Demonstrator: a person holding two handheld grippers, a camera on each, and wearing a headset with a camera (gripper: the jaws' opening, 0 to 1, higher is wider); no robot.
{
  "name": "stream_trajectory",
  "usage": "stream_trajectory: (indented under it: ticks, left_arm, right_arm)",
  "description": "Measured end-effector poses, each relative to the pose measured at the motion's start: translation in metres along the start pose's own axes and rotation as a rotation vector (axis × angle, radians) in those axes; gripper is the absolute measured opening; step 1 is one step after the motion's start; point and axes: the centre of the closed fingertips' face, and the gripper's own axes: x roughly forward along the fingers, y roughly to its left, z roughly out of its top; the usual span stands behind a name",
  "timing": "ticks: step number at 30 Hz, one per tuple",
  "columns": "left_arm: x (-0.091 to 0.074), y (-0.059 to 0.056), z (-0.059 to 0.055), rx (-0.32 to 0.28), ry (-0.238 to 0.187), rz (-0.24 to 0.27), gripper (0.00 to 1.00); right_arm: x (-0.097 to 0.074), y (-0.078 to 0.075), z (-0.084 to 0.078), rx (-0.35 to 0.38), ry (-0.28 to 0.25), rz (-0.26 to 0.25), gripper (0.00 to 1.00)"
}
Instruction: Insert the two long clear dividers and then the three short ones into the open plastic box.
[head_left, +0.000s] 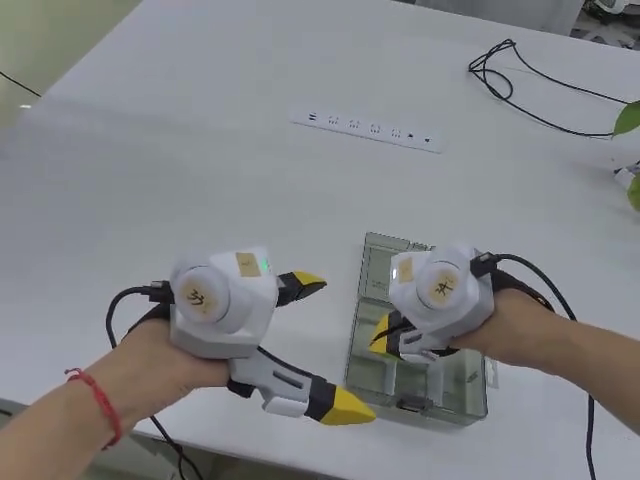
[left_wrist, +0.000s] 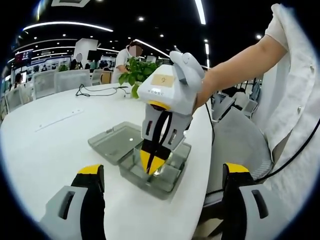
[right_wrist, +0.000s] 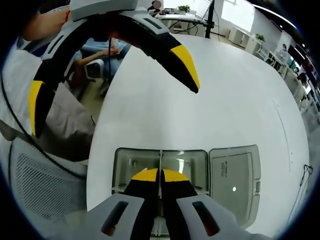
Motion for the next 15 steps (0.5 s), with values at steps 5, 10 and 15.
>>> stream_trajectory:
  ticks: [5,10,15]
  left_arm:
    - [-0.001,0.001,-0.001,0.000,0.008,0.004,1.00]
    - [-0.003,0.003,-0.002,-0.003,0.010,0.013,1.00]
    - [-0.004,0.004,-0.002,-0.004,0.013,0.018,1.00]
  right_arm:
    - [-0.005,0.000,0.003,0.042,-0.037,0.000,0.09]
    - [-0.022,-0.003,0.008,0.082,-0.087,-0.019,0.12]
    - [-0.048,-0.011,0.006,0.118,-0.146,-0.060,0.18]
